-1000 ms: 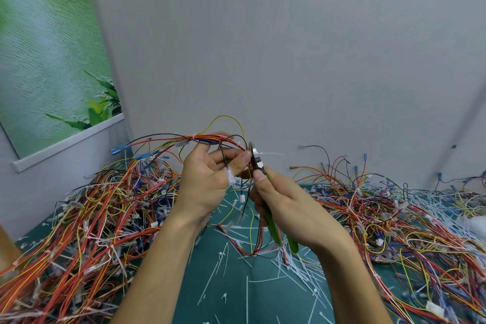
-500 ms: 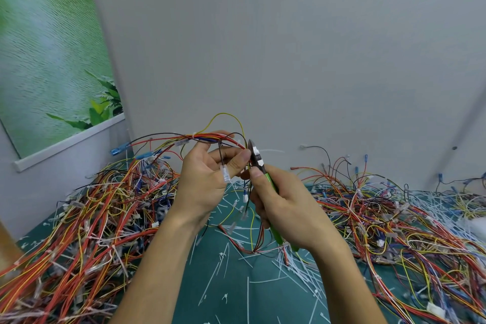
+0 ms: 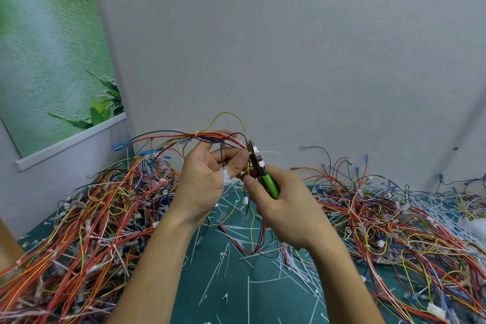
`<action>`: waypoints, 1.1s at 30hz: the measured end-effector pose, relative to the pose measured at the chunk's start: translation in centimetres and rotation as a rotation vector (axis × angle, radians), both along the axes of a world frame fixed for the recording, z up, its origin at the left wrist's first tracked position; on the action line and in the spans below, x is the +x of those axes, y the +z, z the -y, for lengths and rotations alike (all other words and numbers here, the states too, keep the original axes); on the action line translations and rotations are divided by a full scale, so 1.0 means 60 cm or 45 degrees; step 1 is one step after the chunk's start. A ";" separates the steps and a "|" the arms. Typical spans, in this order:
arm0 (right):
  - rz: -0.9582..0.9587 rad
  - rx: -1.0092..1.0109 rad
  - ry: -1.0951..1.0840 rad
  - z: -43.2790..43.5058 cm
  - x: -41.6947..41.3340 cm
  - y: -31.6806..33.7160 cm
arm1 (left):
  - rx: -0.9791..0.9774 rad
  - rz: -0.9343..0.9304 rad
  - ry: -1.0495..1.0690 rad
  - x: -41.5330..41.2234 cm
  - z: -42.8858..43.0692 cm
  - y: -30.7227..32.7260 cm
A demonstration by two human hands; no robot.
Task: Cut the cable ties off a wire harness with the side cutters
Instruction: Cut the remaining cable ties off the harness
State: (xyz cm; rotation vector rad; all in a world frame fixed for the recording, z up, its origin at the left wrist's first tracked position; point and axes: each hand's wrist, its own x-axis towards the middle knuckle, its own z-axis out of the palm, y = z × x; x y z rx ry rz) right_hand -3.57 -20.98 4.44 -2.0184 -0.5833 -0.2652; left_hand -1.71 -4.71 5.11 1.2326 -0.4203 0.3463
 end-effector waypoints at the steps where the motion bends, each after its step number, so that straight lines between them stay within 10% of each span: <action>1: 0.002 -0.006 0.001 0.000 0.000 0.000 | -0.002 -0.001 -0.002 0.000 0.000 0.000; 33: 0.099 -0.011 0.012 -0.008 0.006 -0.008 | -0.013 0.026 0.064 -0.005 0.009 0.003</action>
